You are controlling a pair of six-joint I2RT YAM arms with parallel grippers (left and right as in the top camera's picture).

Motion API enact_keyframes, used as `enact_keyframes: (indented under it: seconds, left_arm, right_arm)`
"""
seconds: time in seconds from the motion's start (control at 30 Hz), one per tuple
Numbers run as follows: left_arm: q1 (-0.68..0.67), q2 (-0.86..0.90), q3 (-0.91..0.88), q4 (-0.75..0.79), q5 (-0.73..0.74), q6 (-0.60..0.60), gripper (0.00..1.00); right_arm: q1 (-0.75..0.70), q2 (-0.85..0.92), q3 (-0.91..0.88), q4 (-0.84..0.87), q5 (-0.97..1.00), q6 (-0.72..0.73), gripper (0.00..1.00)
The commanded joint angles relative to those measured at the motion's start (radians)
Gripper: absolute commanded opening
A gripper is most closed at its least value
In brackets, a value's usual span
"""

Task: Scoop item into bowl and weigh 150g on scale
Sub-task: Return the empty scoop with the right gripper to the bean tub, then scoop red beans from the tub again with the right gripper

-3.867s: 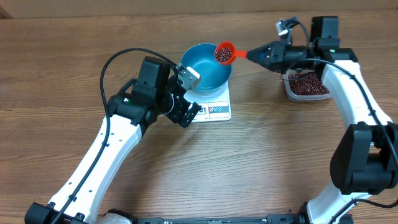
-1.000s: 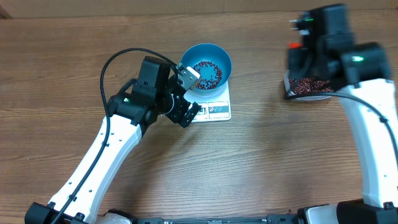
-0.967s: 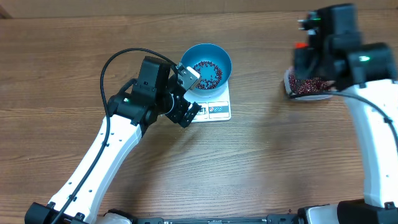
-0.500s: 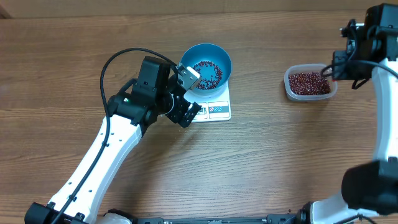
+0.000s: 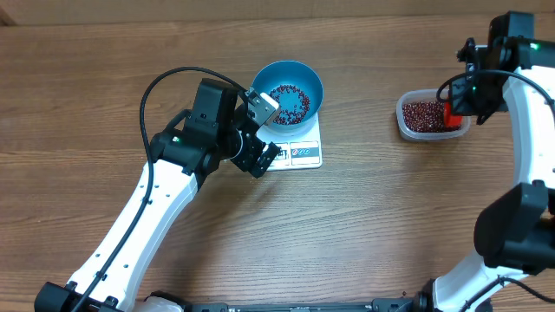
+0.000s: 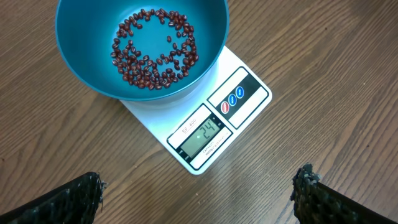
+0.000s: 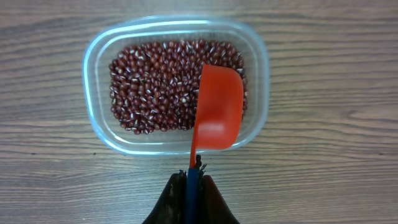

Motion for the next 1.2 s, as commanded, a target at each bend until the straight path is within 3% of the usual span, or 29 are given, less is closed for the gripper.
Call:
enact_keyframes:
  seconds: [0.0,0.23,0.53,0.83,1.17]
  left_arm:
    - [0.002,-0.002,0.021,0.004,-0.005,0.004,0.99]
    - [0.002,-0.002,0.021,0.004,-0.005,0.004,1.00]
    - [0.002,-0.002,0.021,0.004,-0.005,0.004,1.00]
    - [0.002,-0.002,0.021,0.004,-0.005,0.004,1.00]
    - [0.002,-0.002,0.021,0.004,-0.005,0.004,1.00]
  right_arm:
    - [-0.006,0.043,-0.008,0.016,-0.004,-0.005,0.04]
    - [-0.021,0.108,-0.008,0.019,-0.025,0.007,0.04]
    - [-0.045,0.117,-0.008,0.021,-0.268,-0.035,0.04]
    - [-0.204,0.117,-0.008,0.003,-0.546,-0.058,0.04]
    - [-0.216,0.166,-0.045,0.014,-0.586,-0.057,0.04]
